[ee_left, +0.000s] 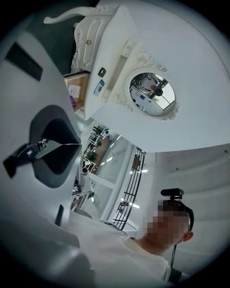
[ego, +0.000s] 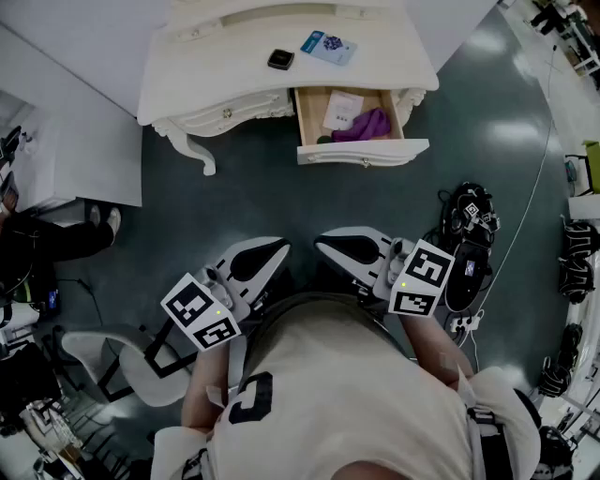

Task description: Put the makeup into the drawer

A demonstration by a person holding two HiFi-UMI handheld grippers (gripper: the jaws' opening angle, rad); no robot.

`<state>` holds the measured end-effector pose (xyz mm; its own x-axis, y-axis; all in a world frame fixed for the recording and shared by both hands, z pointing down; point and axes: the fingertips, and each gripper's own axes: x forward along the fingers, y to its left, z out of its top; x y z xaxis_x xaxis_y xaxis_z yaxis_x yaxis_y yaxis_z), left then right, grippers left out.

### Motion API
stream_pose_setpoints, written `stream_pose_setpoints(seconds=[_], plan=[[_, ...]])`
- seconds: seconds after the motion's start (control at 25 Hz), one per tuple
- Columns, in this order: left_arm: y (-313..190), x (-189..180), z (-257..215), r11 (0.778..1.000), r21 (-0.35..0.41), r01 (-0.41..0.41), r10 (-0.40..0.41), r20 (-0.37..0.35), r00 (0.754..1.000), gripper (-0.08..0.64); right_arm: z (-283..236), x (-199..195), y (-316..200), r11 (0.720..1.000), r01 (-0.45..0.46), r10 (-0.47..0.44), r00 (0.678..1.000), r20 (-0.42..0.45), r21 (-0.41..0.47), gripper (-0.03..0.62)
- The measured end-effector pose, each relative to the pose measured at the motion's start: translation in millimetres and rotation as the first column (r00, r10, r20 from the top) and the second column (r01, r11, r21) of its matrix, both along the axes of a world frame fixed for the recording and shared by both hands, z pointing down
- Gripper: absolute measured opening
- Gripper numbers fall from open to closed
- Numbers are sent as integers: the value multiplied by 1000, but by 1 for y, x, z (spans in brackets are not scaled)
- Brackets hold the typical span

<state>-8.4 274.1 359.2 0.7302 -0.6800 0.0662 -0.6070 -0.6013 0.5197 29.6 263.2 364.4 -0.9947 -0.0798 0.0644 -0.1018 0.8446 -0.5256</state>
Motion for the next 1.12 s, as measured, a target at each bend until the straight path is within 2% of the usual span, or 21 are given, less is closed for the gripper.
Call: stream_pose_setpoints(seconds=[0.12,0.24,0.48,0.68,0.84,1.12], plan=[[30,-25,-5,1000,-22,2,-3,-35,999,60,-6,-32,35,1000,15,-15,1000,-8,-15,28],[50,-49,-6,999,-36,5,-7,-39,999,60,-8,-58,62,1000,12,-12,1000,-13,-29,28],[62,-73,-35,1000,17,-9,10,-96,995,61,-20,-90,82,1000,11,-12,1000,-26,-27,28],[60,-82,-51,998,61,-21,29,-133,991,61,-33,-107,73,1000,-6,7,1000,-19,13,28],[60,-94,-43,999,39,-23,28,-126,992,60,-39,-113,71,1000,-9,9,1000,19,18,29],[55,-109,-39,999,23,-29,32,-135,990,58,-32,-127,76,1000,-3,3,1000,-20,17,29]])
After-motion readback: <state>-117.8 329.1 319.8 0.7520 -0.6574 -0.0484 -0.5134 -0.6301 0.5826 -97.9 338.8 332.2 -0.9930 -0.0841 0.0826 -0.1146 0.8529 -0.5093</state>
